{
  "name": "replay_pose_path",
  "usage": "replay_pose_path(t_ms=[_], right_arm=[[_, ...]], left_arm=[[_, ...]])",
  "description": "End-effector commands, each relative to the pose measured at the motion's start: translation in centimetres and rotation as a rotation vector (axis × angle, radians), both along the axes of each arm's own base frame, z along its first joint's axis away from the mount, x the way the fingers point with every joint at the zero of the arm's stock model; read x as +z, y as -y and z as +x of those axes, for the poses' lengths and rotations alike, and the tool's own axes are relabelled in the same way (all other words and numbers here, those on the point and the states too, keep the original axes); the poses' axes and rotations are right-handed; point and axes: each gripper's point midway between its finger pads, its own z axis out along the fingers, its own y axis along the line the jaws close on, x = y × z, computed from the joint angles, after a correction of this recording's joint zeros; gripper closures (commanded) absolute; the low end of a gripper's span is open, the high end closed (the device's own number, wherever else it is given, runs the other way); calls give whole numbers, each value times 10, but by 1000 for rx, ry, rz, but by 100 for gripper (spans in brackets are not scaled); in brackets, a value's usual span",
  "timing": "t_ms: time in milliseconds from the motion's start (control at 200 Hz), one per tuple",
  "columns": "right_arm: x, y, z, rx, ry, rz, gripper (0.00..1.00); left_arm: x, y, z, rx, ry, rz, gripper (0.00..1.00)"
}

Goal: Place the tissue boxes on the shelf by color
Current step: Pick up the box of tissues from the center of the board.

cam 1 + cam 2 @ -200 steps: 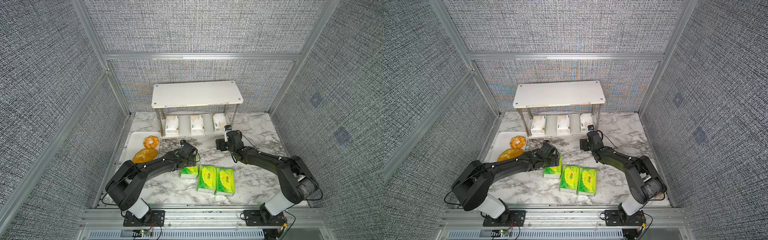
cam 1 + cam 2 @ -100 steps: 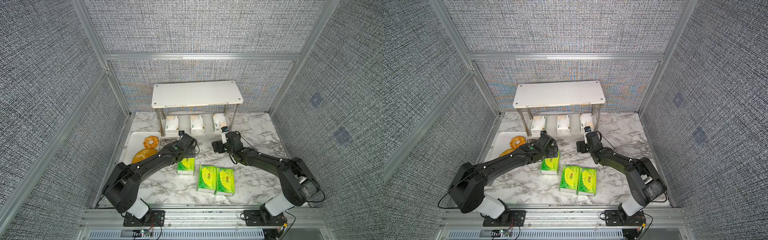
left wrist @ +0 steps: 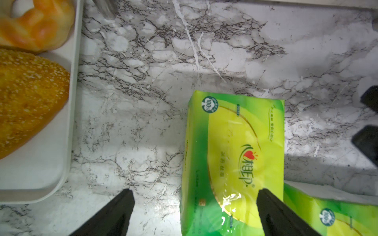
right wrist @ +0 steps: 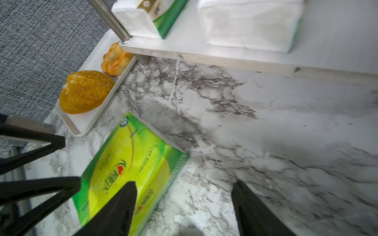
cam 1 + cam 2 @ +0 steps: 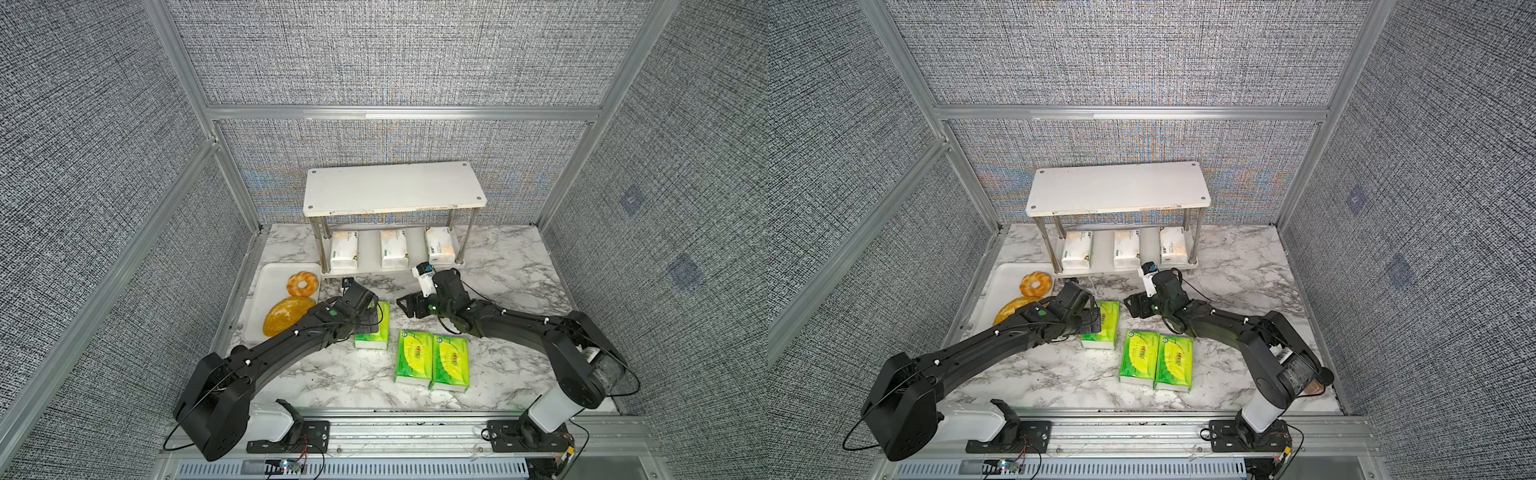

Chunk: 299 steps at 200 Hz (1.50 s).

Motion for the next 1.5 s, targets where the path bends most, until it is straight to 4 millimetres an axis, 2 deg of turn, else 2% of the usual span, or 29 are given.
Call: replay_pose_path(t_ms=[0,150,300,440,540,1121,1491], right_arm=[[1,-25,-8,70,-22,58,27],[-16,-39,-10,95,-63,62,33],[-33,-45,-14,118,-104,61,43],[-55,-36,-13,109,-149,45,56],[-64,-27,-10,91,-164,38,59],[-88,2,-1,42,-210,12,65],[-95,6,-1,35,-222,-2,65]], left_arm=[[3,8,6,-41,-2,-37,2],[0,7,10,-52,-13,-56,1],[-7,4,9,-49,-19,-87,1],[-13,5,9,-57,-16,-125,1],[-14,11,10,-79,-6,-151,1],[-33,40,27,-114,-8,-263,1],[-46,53,32,-143,-14,-322,3]])
